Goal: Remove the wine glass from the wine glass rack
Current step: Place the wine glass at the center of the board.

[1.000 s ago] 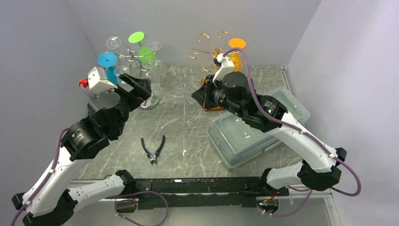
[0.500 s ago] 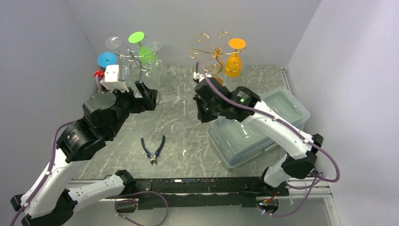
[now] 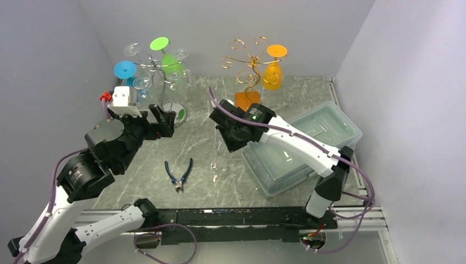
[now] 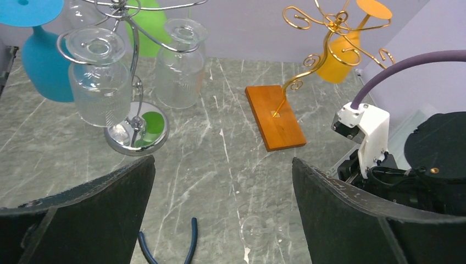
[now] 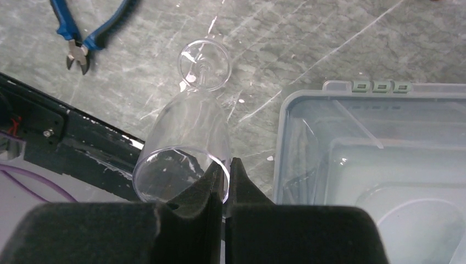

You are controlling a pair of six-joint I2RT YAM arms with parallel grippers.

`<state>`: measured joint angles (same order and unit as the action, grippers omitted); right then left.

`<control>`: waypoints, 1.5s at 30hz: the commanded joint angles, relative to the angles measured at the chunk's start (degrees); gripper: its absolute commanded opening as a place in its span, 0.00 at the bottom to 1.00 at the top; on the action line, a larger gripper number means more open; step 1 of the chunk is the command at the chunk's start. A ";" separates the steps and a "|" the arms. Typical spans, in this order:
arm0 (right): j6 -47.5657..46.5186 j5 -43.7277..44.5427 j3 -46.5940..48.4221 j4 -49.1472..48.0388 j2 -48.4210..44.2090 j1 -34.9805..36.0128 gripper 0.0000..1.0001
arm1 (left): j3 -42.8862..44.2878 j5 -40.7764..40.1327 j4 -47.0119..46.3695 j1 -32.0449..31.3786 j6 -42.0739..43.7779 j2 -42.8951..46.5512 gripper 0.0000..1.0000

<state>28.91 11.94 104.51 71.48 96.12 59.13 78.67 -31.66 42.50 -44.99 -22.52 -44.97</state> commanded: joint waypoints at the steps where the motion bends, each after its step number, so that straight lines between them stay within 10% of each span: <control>1: -1.26 1.94 1.24 1.98 1.59 0.28 0.00 | -1.64 -2.28 -2.64 -0.18 1.00 1.01 0.99; 11: -1.57 1.94 0.97 1.76 4.20 0.37 0.00 | -3.65 -4.03 -2.18 -0.17 0.81 2.56 0.99; 20: -1.51 1.93 2.32 0.80 4.64 0.36 0.30 | -4.20 -4.79 -2.25 -0.18 0.90 2.49 0.99; 45: 0.79 5.53 -0.30 -4.68 -1.62 0.37 0.59 | -4.20 -5.71 -3.30 -0.18 0.63 -0.17 0.99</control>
<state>28.99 15.00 104.60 69.19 98.61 59.31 74.24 -35.90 41.65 -44.99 -22.15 -44.40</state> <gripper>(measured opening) 0.566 0.995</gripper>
